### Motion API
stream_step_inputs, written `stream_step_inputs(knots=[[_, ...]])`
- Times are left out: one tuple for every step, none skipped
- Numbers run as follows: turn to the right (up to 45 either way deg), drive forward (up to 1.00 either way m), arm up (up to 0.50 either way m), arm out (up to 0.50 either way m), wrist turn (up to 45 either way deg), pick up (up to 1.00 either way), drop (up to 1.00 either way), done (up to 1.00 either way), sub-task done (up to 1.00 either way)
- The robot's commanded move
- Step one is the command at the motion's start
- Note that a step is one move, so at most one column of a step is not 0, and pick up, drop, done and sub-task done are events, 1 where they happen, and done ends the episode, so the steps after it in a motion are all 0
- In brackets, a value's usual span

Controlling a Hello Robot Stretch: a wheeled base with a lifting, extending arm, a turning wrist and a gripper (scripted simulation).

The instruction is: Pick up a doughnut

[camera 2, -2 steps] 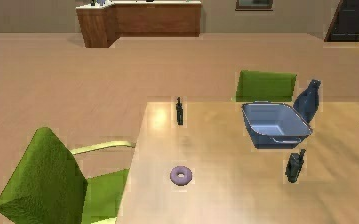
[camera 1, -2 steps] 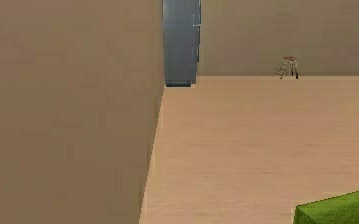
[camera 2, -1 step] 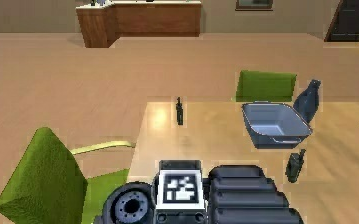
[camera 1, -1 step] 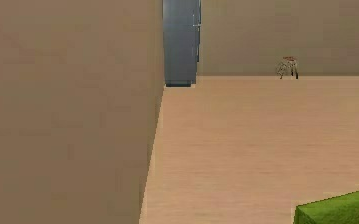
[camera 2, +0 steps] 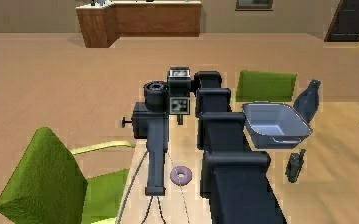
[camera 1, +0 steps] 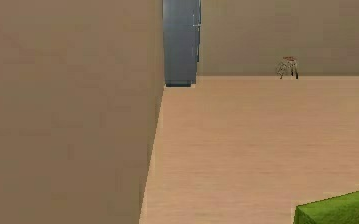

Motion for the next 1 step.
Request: stream_step_inputs(knots=[[0.0,0.0,0.0,0.0,45.0,0.0,0.0,0.0,0.0]])
